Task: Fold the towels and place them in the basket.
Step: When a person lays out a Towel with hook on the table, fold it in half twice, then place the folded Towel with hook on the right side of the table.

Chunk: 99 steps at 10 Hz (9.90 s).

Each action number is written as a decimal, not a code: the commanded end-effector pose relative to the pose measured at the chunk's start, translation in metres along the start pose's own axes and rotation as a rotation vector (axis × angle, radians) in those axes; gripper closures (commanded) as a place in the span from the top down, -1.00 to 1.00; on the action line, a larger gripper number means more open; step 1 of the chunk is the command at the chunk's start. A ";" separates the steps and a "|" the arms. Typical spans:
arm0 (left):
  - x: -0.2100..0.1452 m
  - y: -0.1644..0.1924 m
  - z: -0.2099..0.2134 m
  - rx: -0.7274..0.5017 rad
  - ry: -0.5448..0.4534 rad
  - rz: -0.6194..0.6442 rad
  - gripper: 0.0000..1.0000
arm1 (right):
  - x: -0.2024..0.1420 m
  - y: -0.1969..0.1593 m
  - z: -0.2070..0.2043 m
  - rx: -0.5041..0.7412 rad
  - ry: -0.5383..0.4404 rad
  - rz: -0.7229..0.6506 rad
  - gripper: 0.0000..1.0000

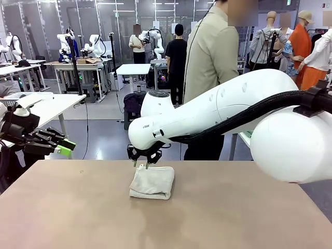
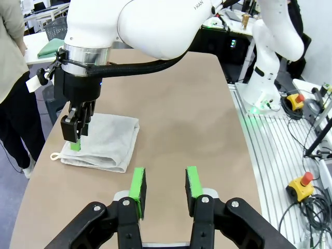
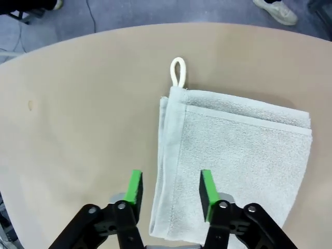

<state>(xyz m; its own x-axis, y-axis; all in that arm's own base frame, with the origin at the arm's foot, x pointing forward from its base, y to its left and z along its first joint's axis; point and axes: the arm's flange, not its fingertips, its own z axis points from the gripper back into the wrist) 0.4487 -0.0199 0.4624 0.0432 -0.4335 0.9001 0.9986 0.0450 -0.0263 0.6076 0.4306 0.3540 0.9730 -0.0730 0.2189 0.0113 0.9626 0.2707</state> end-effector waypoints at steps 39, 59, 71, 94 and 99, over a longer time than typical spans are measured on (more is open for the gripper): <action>0.001 0.000 0.003 -0.012 -0.005 -0.017 -0.17 | -0.018 -0.146 0.032 0.049 0.156 -0.132 0.49; 0.001 0.000 0.003 -0.012 -0.005 -0.017 -0.17 | -0.008 -0.138 -0.012 0.039 0.170 -0.106 -1.00; 0.001 0.000 0.003 -0.012 -0.005 -0.017 -0.17 | -0.007 -0.181 0.031 0.030 0.210 -0.035 -0.89; 0.001 0.000 0.003 -0.012 -0.005 -0.017 -0.17 | 0.075 -0.478 0.219 -0.228 0.226 0.132 0.88; 0.001 0.000 0.003 -0.012 -0.005 -0.017 -0.17 | -0.048 -0.374 0.358 -0.172 0.151 0.040 0.88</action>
<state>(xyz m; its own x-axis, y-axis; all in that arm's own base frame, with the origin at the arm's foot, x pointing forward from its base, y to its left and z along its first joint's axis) 0.4491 -0.0197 0.4629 0.0426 -0.4338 0.9000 0.9987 0.0451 -0.0256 0.4990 -0.0284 0.5832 0.9966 0.0419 0.0709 -0.0469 0.9964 0.0711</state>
